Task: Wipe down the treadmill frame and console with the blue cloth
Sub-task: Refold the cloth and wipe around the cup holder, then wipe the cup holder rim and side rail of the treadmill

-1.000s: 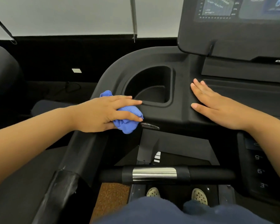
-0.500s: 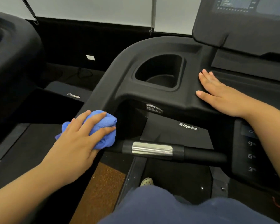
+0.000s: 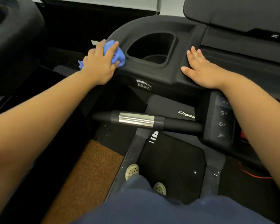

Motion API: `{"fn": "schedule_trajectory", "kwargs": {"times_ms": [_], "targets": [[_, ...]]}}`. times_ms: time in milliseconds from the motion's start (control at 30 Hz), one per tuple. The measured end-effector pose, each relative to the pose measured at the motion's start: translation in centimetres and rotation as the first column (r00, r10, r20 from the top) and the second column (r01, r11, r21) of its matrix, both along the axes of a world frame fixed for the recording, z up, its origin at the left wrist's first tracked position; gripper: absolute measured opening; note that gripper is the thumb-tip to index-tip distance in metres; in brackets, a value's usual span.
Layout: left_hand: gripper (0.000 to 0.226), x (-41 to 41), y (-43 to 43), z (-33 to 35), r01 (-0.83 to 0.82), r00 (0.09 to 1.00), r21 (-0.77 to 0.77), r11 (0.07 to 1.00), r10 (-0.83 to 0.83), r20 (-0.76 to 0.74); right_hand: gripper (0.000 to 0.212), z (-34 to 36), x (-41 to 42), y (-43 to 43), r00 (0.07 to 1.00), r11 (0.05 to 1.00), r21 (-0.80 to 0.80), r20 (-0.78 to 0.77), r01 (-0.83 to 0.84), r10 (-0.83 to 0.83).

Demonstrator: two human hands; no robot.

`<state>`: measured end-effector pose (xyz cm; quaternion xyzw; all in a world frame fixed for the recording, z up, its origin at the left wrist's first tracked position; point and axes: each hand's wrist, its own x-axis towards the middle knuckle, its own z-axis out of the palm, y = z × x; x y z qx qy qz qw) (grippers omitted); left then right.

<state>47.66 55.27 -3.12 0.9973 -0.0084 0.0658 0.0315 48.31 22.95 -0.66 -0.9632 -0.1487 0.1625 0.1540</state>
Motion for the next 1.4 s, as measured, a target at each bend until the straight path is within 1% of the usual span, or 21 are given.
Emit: {"fn": "schedule_trajectory", "kwargs": {"times_ms": [100, 200, 300, 433, 567, 667, 767, 867, 967, 1100, 1133, 1167, 1200, 1233, 1267, 1300, 1333, 1367, 1400], "targets": [[0.058, 3.4, -2.1, 0.5, -0.088, 0.996, -0.030, 0.996, 0.087, -0.036, 0.067, 0.0, -0.1, 0.1, 1.000, 1.000, -0.003, 0.002, -0.008, 0.008], [0.056, 6.4, -2.6, 0.5, -0.092, 0.995, -0.041, 0.995, 0.090, -0.046, 0.067, -0.1, -0.1, 0.2, 1.000, 1.000, -0.007, -0.001, -0.001, 0.001], [0.055, 9.6, -2.8, 0.8, -0.033, 0.998, -0.060, 0.998, 0.029, -0.059, 0.066, -0.2, 0.0, 0.3, 1.000, 1.000, 0.000, -0.009, 0.009, -0.009], [0.057, 13.1, -3.6, 1.4, 0.029, 0.992, -0.052, 0.998, -0.035, -0.124, 0.067, -0.4, 0.2, 0.2, 1.000, 1.000, -0.014, -0.027, 0.012, -0.012], [0.061, 15.0, -3.2, 2.4, 0.098, 0.970, -0.131, 0.987, -0.124, -0.210, 0.066, -0.3, 0.2, 0.5, 0.998, 0.999, -0.013, -0.041, 0.036, -0.036], [0.063, 14.2, -2.6, 2.7, 0.104, 0.966, -0.158, 0.982, -0.138, -0.221, 0.065, 0.1, 0.0, 0.9, 0.997, 0.997, -0.044, -0.051, 0.061, -0.063], [0.061, 11.9, -2.3, 2.2, 0.050, 0.983, -0.155, 0.987, -0.076, -0.168, 0.064, 0.1, -0.2, 1.2, 0.994, 0.992, -0.084, -0.046, 0.096, -0.101], [0.058, 9.4, -0.9, 1.7, 0.022, 0.988, -0.210, 0.978, -0.054, -0.146, 0.061, 0.2, -0.6, 2.1, 0.989, 0.984, -0.106, -0.027, 0.143, -0.146], [0.058, 6.9, 0.8, 1.7, 0.017, 0.985, -0.292, 0.956, -0.067, -0.160, 0.056, 0.2, -1.0, 3.2, 0.979, 0.960, -0.189, 0.041, 0.206, -0.202], [0.058, 2.8, 3.2, 1.4, 0.046, 0.977, -0.386, 0.921, -0.122, -0.174, 0.056, -0.3, -2.4, 6.9, 0.921, 0.883, -0.267, 0.173, 0.385, -0.349], [0.057, 1.8, 3.8, 1.3, 0.056, 0.976, -0.401, 0.914, -0.135, -0.172, 0.056, -0.3, -3.0, 8.6, 0.903, 0.870, -0.253, 0.195, 0.423, -0.382], [0.056, 0.7, 4.3, 1.3, 0.063, 0.974, -0.417, 0.907, -0.148, -0.174, 0.057, -0.3, -3.5, 10.5, 0.890, 0.873, -0.204, 0.216, 0.444, -0.402], [0.055, -0.3, 4.8, 1.2, 0.068, 0.970, -0.426, 0.902, -0.159, -0.182, 0.057, -0.1, -4.0, 12.6, 0.883, 0.890, -0.116, 0.236, 0.440, -0.406], [0.054, -1.5, 5.2, 1.2, 0.075, 0.967, -0.430, 0.900, -0.170, -0.188, 0.056, 0.1, -4.5, 14.9, 0.883, 0.914, 0.011, 0.252, 0.407, -0.396], [0.054, -2.5, 5.6, 1.1, 0.088, 0.964, -0.432, 0.898, -0.186, -0.191, 0.056, 0.4, -5.2, 17.2, 0.890, 0.924, 0.162, 0.255, 0.346, -0.377], [0.054, -3.8, 6.0, 1.3, 0.103, 0.961, -0.434, 0.895, -0.203, -0.191, 0.056, 0.7, -5.9, 19.5, 0.904, 0.914, 0.303, 0.245, 0.271, -0.349], [0.056, -5.1, 6.5, 1.3, 0.114, 0.957, -0.436, 0.893, -0.216, -0.192, 0.055, 0.9, -6.7, 21.7, 0.923, 0.895, 0.404, 0.239, 0.190, -0.303], [0.060, -6.6, 7.0, 1.3, 0.129, 0.953, -0.436, 0.891, -0.233, -0.192, 0.054, 0.9, -7.7, 23.7, 0.939, 0.887, 0.449, 0.247, 0.106, -0.238], [0.066, -8.2, 7.5, 1.3, 0.149, 0.949, -0.436, 0.887, -0.252, -0.189, 0.052, 0.7, -8.8, 25.6, 0.952, 0.890, 0.456, 0.260, 0.026, -0.161]]}}
